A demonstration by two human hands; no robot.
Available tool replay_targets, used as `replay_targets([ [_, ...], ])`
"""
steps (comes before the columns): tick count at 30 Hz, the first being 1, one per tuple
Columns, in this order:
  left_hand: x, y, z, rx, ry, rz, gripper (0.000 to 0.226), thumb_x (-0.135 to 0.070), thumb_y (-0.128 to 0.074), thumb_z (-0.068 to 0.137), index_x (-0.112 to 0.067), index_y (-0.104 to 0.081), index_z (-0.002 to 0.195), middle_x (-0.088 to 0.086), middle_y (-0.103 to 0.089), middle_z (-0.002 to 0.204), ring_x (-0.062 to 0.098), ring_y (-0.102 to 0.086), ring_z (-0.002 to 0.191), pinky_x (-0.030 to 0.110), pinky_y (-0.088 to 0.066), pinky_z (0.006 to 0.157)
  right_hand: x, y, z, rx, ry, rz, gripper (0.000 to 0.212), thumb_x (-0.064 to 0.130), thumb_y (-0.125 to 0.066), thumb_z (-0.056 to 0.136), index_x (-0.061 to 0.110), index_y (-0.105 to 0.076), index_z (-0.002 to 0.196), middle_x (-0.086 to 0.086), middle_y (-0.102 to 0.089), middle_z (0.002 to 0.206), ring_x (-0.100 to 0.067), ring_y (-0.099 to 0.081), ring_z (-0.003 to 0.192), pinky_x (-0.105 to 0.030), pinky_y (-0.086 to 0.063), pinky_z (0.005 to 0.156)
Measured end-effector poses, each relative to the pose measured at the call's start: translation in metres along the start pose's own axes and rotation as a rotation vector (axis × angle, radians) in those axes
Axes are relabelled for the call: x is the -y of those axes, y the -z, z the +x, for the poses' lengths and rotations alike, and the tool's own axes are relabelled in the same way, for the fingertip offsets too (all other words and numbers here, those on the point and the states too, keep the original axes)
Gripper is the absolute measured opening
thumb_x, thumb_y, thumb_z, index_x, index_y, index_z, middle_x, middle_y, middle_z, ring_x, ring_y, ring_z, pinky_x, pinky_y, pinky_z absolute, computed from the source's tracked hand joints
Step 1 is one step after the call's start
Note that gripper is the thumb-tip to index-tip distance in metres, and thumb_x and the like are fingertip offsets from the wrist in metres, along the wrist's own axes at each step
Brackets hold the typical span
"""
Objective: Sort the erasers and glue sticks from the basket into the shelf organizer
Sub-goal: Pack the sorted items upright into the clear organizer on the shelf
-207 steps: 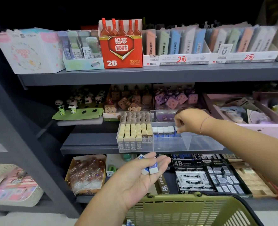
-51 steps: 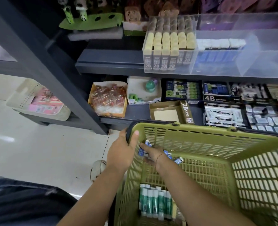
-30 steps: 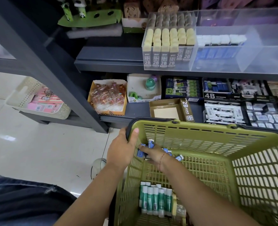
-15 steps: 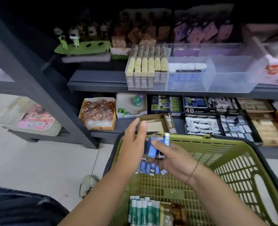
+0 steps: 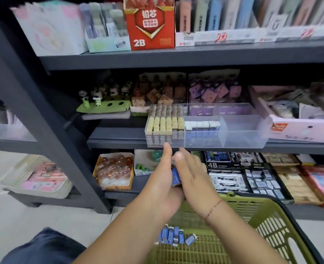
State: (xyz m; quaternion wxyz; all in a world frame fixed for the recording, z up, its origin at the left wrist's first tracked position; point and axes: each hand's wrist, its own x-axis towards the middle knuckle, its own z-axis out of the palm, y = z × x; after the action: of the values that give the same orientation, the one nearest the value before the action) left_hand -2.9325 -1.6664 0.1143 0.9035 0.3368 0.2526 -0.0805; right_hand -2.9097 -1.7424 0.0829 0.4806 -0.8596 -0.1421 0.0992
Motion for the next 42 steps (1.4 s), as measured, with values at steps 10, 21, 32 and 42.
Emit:
replay_targets([
  [10,-0.006,-0.002,0.015,0.002,0.031,-0.037,0.042,-0.042,-0.057,0.091,-0.004,-0.063,0.105,0.015,-0.073,0.088,0.024,-0.071,0.079,0.038,-0.060,0.060,-0.005,0.003,0.010,-0.196,0.195,0.436,0.019,0.012,-0.054,0.094,0.025,-0.067,0.090,0.001,-0.067,0.102,-0.004,-0.062,0.095,-0.018,-0.047,0.085],
  [21,-0.019,-0.003,0.015,0.025,0.041,-0.154,0.060,-0.043,-0.068,0.081,0.000,-0.058,0.122,0.018,-0.069,0.112,0.024,-0.068,0.090,0.032,-0.059,0.076,-0.003,0.033,0.003,-0.071,0.354,-0.011,0.042,0.063,-0.059,0.064,0.054,-0.057,0.105,0.022,-0.044,0.116,-0.001,-0.043,0.115,-0.010,-0.029,0.099],
  [32,-0.022,-0.003,0.012,0.081,0.082,-0.170,0.055,-0.039,-0.057,0.092,0.011,-0.059,0.115,0.025,-0.068,0.096,0.032,-0.067,0.083,0.039,-0.056,0.078,0.010,0.048,0.006,0.067,0.200,0.364,0.031,-0.008,-0.075,0.072,0.017,-0.063,0.087,0.005,-0.059,0.073,-0.007,-0.052,0.066,-0.017,-0.048,0.065],
  [42,-0.027,-0.001,0.019,-0.082,0.106,-0.245,0.029,-0.003,-0.073,0.080,0.002,-0.064,0.107,0.027,-0.062,0.119,0.035,-0.062,0.107,0.041,-0.060,0.058,0.012,0.110,0.088,-0.193,0.158,0.313,0.020,-0.005,-0.069,0.078,0.012,-0.067,0.089,-0.001,-0.063,0.068,-0.002,-0.054,0.053,-0.014,-0.043,0.053],
])
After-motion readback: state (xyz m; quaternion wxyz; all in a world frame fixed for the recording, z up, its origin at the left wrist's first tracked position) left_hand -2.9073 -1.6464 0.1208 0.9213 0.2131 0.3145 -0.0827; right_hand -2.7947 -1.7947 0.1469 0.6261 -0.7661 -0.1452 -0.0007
